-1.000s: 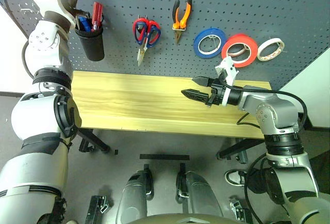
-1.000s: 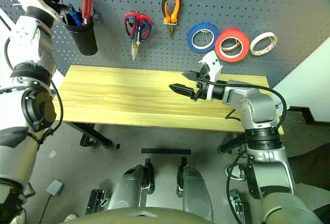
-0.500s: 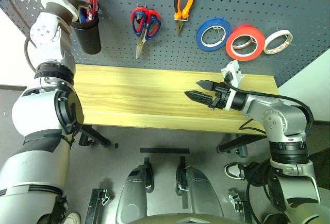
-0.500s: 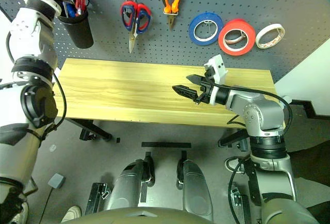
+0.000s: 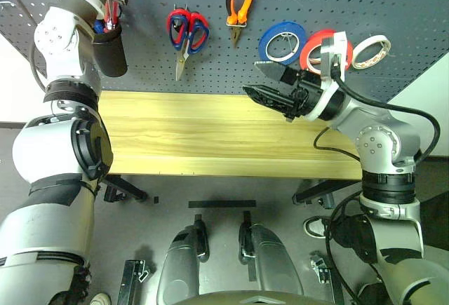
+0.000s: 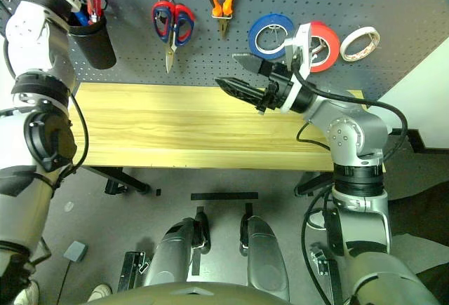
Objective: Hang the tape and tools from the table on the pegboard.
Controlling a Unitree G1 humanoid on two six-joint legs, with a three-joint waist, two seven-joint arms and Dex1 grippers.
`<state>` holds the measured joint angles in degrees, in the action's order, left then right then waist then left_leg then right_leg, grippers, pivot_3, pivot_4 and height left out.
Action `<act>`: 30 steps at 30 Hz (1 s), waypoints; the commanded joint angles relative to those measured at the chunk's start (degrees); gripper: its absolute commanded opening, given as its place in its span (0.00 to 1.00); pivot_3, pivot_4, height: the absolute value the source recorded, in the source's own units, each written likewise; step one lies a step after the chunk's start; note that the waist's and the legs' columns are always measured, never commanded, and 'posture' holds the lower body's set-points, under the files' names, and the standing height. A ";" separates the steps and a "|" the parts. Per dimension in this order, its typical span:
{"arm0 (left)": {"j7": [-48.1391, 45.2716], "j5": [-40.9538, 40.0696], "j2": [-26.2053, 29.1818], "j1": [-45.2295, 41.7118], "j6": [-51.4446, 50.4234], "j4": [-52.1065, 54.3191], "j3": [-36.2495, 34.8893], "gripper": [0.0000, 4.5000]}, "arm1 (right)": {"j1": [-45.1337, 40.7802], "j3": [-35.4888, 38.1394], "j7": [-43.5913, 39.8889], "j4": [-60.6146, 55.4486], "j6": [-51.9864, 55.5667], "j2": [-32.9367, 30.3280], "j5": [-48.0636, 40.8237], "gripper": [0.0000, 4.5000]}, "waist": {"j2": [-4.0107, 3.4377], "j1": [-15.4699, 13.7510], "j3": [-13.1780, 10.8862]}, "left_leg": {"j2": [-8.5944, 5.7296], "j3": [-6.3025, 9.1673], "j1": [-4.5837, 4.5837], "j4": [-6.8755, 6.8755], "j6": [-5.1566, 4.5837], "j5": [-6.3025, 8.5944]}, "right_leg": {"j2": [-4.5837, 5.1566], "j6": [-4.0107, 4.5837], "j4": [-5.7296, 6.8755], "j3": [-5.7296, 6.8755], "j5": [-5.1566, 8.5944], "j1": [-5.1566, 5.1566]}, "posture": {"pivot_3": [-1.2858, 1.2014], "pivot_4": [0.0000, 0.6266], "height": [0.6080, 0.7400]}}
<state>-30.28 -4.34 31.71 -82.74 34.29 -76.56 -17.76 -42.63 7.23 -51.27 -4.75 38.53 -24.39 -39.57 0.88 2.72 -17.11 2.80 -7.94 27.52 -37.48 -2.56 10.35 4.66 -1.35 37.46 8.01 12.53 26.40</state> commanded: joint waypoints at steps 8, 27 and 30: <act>2.38 2.12 4.47 1.48 1.71 0.70 0.28 0.14 | -0.32 -0.91 -2.00 -2.80 -4.51 -2.20 1.02 1.00 | 0.01 0.17 -0.01 | 0.00 -0.06 -0.04 0.13 0.01 0.00 | 0.00 0.00 -0.06 -0.07 0.00 0.04 | 0.45 0.47 1.00; 3.58 2.70 7.28 8.58 -0.14 1.45 0.32 0.80 | 0.38 -3.25 -3.05 -0.45 -8.18 -4.18 5.06 1.00 | 0.08 0.59 -0.05 | 0.00 -0.07 -0.05 0.16 0.01 -0.01 | 0.00 0.00 -0.08 -0.11 0.00 0.04 | 0.47 0.43 1.00; 1.79 0.14 7.97 8.47 0.27 2.98 -1.39 0.87 | 0.15 -3.12 -2.86 0.48 -8.93 -3.79 5.29 1.00 | 0.08 0.58 -0.05 | 0.00 -0.08 -0.05 0.16 0.02 -0.01 | -0.01 0.03 -0.08 -0.09 -0.02 0.04 | 0.47 0.40 1.00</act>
<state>-27.47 -2.03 37.72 -73.84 33.18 -76.52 -17.43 -41.40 3.19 -54.01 -3.86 31.28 -28.14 -34.13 0.96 3.31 -17.15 2.80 -8.02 27.47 -37.32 -2.54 10.33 4.65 -1.31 37.38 7.92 12.50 26.43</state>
